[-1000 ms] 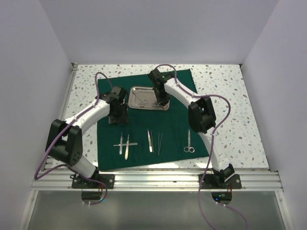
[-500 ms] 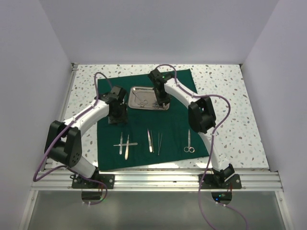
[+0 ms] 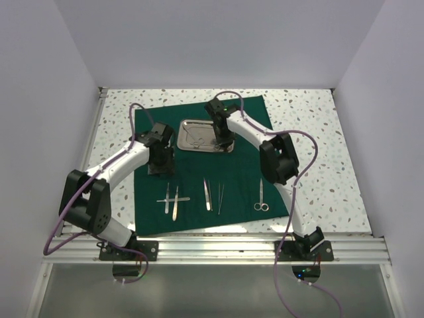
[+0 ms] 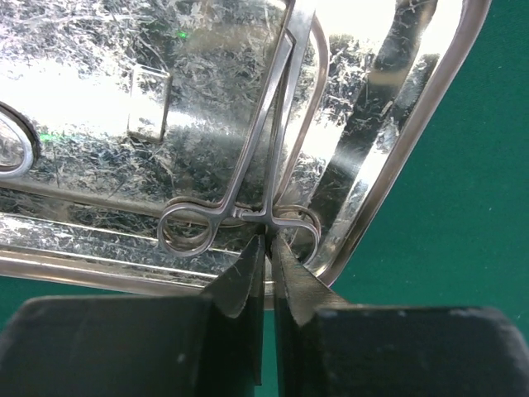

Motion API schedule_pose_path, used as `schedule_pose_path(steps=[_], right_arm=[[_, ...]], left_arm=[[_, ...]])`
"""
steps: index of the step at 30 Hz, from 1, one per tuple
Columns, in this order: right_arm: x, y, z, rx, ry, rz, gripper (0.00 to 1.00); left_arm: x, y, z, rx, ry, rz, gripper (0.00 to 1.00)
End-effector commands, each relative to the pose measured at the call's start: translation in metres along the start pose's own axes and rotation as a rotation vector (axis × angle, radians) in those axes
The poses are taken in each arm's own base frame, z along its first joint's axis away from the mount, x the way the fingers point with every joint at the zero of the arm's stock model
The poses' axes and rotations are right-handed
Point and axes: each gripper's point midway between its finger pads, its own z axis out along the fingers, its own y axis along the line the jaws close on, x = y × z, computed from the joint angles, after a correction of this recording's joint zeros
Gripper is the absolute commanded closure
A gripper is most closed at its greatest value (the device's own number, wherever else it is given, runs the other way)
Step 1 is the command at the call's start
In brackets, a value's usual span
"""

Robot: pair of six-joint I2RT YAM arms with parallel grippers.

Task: Open and lay out the surgical kit
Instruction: Pick up the medical item from the container.

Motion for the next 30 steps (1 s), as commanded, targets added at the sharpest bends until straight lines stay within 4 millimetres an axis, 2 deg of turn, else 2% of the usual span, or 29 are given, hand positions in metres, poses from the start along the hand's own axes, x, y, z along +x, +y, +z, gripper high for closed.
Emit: schedule_pose_path(steps=[1, 3, 7, 10, 12, 13, 15, 16, 17, 18, 21, 23, 24, 26, 27, 28, 29, 30], right_arm=[[0.037, -0.006, 0.039, 0.054, 0.105, -0.010, 0.96], [0.041, -0.007, 0.043, 0.060, 0.116, -0.009, 1.00], [0.047, -0.007, 0.045, 0.058, 0.137, -0.008, 1.00], [0.028, -0.004, 0.027, 0.035, 0.084, 0.006, 1.00], [0.012, -0.004, 0.005, 0.018, 0.041, 0.014, 1.00], [-0.006, -0.002, -0.011, 0.002, -0.005, 0.024, 1.00], [-0.019, -0.004, -0.036, -0.009, -0.041, 0.022, 1.00], [-0.035, -0.004, -0.052, -0.021, -0.089, 0.032, 1.00], [-0.037, -0.007, -0.060, -0.019, -0.094, 0.029, 1.00], [-0.048, -0.008, -0.077, -0.029, -0.133, 0.035, 1.00], [-0.053, -0.014, -0.105, -0.035, -0.167, 0.036, 1.00], [-0.051, -0.018, -0.116, -0.034, -0.179, 0.040, 1.00], [-0.046, -0.023, -0.127, -0.032, -0.182, 0.045, 1.00], [-0.036, -0.028, -0.134, -0.031, -0.175, 0.054, 1.00], [-0.016, -0.033, -0.126, -0.014, -0.125, 0.045, 1.00], [-0.015, -0.037, -0.145, -0.030, -0.170, 0.069, 1.00], [-0.006, -0.040, -0.150, -0.034, -0.169, 0.075, 1.00], [0.024, -0.045, -0.137, -0.016, -0.103, 0.061, 1.00]], left_arm=[[0.003, 0.006, -0.005, -0.005, -0.018, 0.020, 0.48], [0.004, 0.007, -0.006, -0.006, -0.019, 0.021, 0.48], [0.005, 0.008, -0.005, -0.008, -0.014, 0.025, 0.48], [0.003, 0.007, -0.005, -0.004, -0.019, 0.021, 0.48], [0.001, 0.005, -0.005, 0.003, -0.023, 0.019, 0.48], [-0.001, 0.004, -0.006, 0.006, -0.027, 0.017, 0.48], [-0.003, 0.002, -0.007, 0.011, -0.031, 0.015, 0.48], [-0.006, 0.001, -0.008, 0.014, -0.036, 0.013, 0.48], [-0.008, 0.000, -0.008, 0.016, -0.041, 0.013, 0.48], [-0.012, -0.002, -0.011, 0.020, -0.050, 0.012, 0.48], [-0.019, -0.004, -0.015, 0.025, -0.065, 0.009, 0.48], [-0.022, -0.005, -0.015, 0.027, -0.069, 0.009, 0.48], [-0.025, -0.007, -0.017, 0.030, -0.078, 0.008, 0.48], [-0.028, -0.008, -0.016, 0.028, -0.077, 0.008, 0.48], [-0.037, -0.011, -0.020, 0.036, -0.097, 0.008, 0.48], [-0.039, -0.012, -0.017, 0.031, -0.091, 0.010, 0.48], [-0.044, -0.015, -0.017, 0.034, -0.096, 0.009, 0.48], [-0.057, -0.020, -0.023, 0.045, -0.123, 0.007, 0.48]])
